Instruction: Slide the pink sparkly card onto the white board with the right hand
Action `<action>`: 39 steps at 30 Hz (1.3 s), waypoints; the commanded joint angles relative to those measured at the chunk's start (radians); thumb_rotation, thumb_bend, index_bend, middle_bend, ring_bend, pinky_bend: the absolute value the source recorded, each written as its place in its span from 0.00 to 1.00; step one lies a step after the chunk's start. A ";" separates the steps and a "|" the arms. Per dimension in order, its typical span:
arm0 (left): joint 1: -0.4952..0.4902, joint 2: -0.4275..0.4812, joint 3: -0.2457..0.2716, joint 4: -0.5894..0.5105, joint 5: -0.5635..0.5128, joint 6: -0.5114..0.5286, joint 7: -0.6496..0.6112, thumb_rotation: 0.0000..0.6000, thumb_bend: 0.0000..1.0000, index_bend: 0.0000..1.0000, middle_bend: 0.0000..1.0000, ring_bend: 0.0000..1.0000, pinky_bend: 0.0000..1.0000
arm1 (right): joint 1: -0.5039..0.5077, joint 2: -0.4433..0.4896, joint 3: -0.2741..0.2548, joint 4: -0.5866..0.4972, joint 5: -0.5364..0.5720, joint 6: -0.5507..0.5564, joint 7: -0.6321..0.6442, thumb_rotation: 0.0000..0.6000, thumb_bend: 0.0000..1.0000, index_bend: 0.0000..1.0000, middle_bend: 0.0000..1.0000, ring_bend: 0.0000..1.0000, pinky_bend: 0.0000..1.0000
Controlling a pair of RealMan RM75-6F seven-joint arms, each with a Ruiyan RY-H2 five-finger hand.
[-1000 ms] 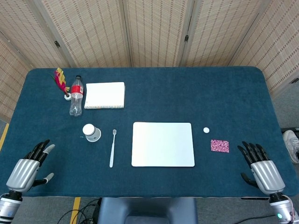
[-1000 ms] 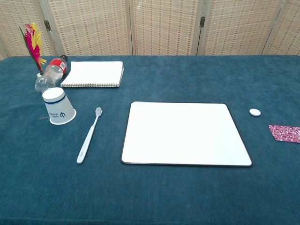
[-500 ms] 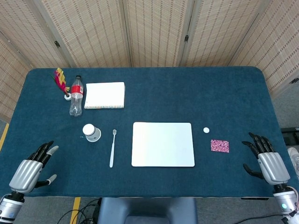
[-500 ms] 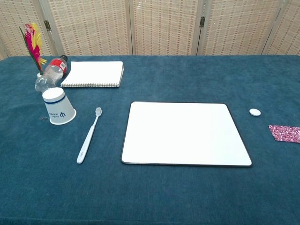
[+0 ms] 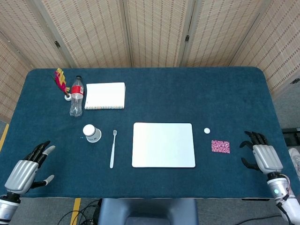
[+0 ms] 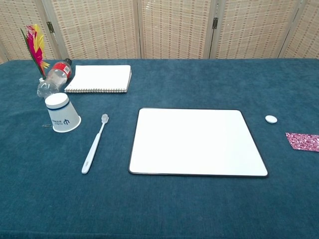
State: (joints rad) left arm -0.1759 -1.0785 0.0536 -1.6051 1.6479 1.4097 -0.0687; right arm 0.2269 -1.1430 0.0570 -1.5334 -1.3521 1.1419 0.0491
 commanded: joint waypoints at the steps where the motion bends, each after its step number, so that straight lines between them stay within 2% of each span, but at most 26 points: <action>1: -0.003 0.001 0.001 0.001 0.002 -0.005 -0.004 1.00 0.25 0.11 0.02 0.06 0.30 | 0.034 -0.025 0.015 0.018 0.062 -0.063 -0.046 1.00 0.23 0.40 0.06 0.00 0.00; 8: -0.013 0.010 0.007 0.007 0.012 -0.016 -0.040 1.00 0.26 0.11 0.02 0.06 0.30 | 0.085 -0.079 0.034 0.065 0.153 -0.148 -0.122 1.00 0.20 0.27 0.02 0.00 0.00; 13: -0.019 0.019 0.009 0.017 0.016 -0.022 -0.075 1.00 0.25 0.11 0.02 0.06 0.30 | 0.117 -0.125 0.052 0.098 0.217 -0.183 -0.170 1.00 0.20 0.26 0.01 0.00 0.00; 24: -0.031 0.033 0.014 0.037 0.022 -0.030 -0.143 1.00 0.25 0.11 0.02 0.06 0.30 | 0.193 -0.205 0.056 0.146 0.324 -0.258 -0.305 1.00 0.20 0.25 0.01 0.00 0.00; 30: -0.032 0.038 0.014 0.044 0.024 -0.023 -0.174 1.00 0.26 0.11 0.02 0.06 0.30 | 0.218 -0.223 0.049 0.140 0.361 -0.250 -0.383 1.00 0.20 0.24 0.00 0.00 0.00; 39: -0.030 0.038 0.019 0.046 0.035 -0.013 -0.175 1.00 0.25 0.11 0.02 0.06 0.30 | 0.215 -0.280 0.024 0.171 0.352 -0.179 -0.456 1.00 0.20 0.24 0.00 0.00 0.00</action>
State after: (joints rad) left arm -0.2060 -1.0402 0.0730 -1.5594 1.6827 1.3970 -0.2436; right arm 0.4448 -1.4122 0.0866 -1.3727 -0.9966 0.9537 -0.3990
